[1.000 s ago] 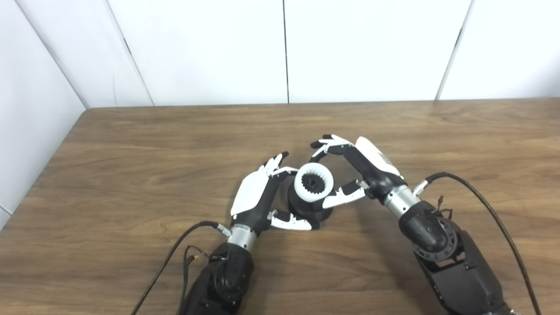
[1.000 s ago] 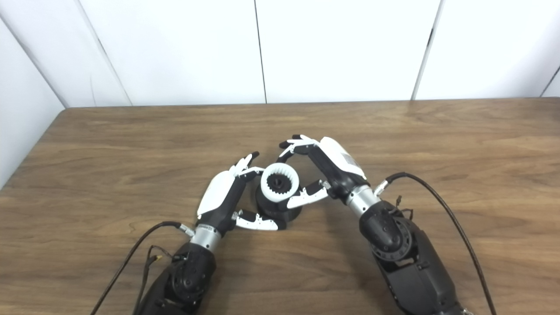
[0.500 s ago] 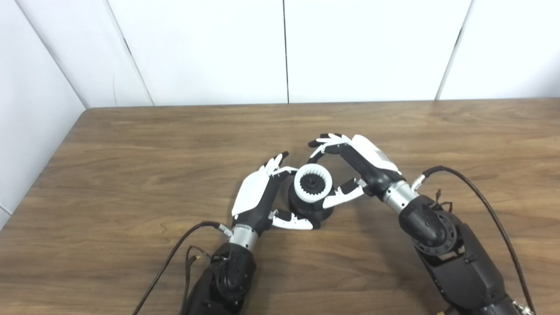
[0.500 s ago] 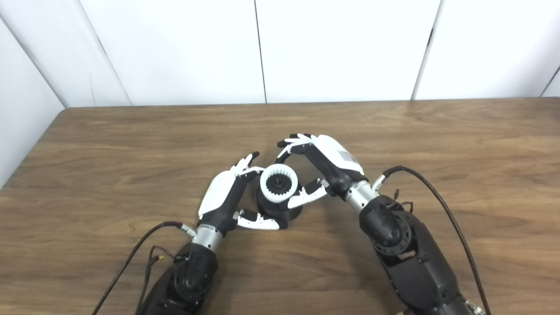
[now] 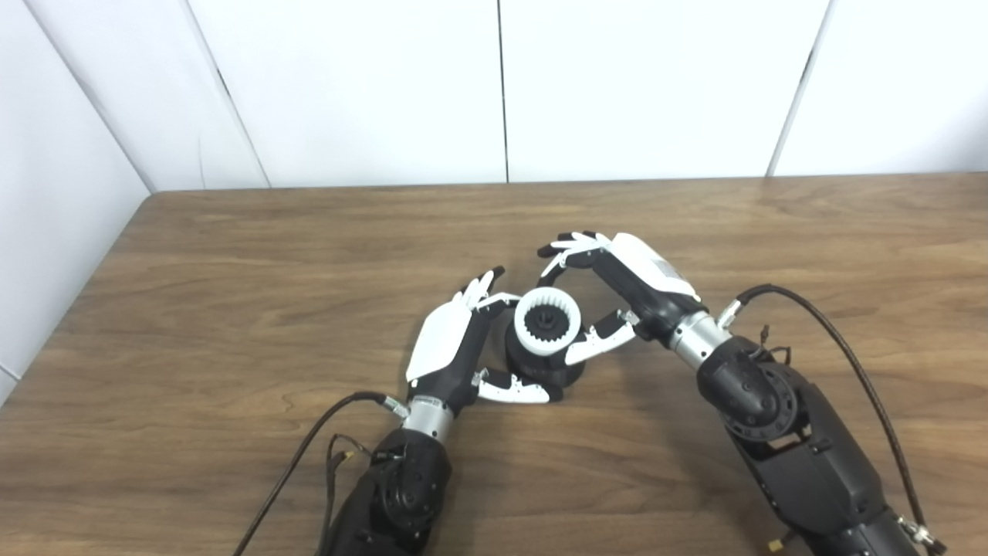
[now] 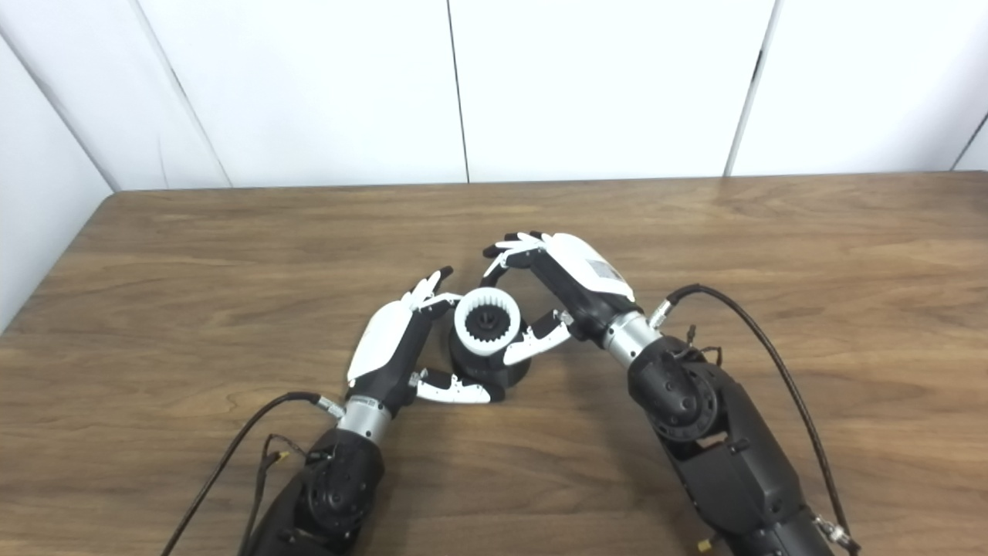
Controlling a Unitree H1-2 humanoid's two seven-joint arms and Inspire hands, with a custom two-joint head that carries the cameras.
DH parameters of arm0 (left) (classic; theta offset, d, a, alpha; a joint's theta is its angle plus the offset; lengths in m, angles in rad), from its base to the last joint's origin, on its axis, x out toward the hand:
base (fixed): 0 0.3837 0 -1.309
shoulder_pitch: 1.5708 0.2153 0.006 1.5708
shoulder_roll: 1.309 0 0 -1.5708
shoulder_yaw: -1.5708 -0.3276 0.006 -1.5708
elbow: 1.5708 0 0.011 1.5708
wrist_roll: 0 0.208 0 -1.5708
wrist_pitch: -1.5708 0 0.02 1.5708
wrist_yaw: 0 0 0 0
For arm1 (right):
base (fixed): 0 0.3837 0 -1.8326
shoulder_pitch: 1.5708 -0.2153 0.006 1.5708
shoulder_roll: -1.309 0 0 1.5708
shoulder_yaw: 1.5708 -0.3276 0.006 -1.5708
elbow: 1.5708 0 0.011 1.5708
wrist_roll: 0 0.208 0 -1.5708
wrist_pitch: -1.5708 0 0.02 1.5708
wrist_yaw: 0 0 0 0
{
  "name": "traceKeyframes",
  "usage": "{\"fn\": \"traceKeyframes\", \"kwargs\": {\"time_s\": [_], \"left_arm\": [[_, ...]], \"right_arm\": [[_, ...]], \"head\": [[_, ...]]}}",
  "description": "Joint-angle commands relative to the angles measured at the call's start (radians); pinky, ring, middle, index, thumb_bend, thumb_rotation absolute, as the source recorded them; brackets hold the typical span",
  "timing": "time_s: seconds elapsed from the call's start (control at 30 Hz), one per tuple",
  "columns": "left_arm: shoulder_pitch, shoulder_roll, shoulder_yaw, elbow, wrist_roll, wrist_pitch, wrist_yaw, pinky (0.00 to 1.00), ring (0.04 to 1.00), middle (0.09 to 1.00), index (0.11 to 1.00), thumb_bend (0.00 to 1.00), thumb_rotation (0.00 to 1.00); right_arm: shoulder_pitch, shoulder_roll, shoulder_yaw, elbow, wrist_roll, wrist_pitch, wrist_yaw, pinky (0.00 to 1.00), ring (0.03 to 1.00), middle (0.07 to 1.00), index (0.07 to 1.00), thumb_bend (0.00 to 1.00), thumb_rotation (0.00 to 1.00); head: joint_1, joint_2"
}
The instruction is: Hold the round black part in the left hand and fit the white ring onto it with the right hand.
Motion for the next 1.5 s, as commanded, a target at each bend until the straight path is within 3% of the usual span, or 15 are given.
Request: {"fn": "traceKeyframes", "kwargs": {"time_s": [0.0, 0.8, 1.47], "left_arm": [[0.0, -0.021, -0.027, 0.008, 0.006, -0.029, 0.008, 1.0, 1.0, 1.0, 0.664, 0.96, 0.23], [0.001, -0.013, -0.024, -0.016, 0.004, -0.012, -0.012, 1.0, 1.0, 1.0, 0.667, 0.95, 0.23], [-0.007, -0.022, -0.025, -0.01, -0.001, -0.01, -0.01, 1.0, 1.0, 1.0, 0.662, 0.96, 0.23]], "right_arm": [[-0.029, 0.001, 0.01, -0.003, -0.014, -0.015, 0.006, 0.99, 0.94, 0.842, 0.482, 0.52, 0.14], [0.033, -0.021, 0.014, 0.083, -0.027, -0.065, -0.05, 1.0, 0.933, 0.842, 0.482, 0.52, 0.14], [0.033, -0.029, 0.025, 0.058, -0.012, -0.038, -0.023, 0.97, 0.921, 0.861, 0.493, 0.52, 0.16]], "head": [[0.001, 0.001], [0.002, 0.014], [-0.004, 0.02]]}}
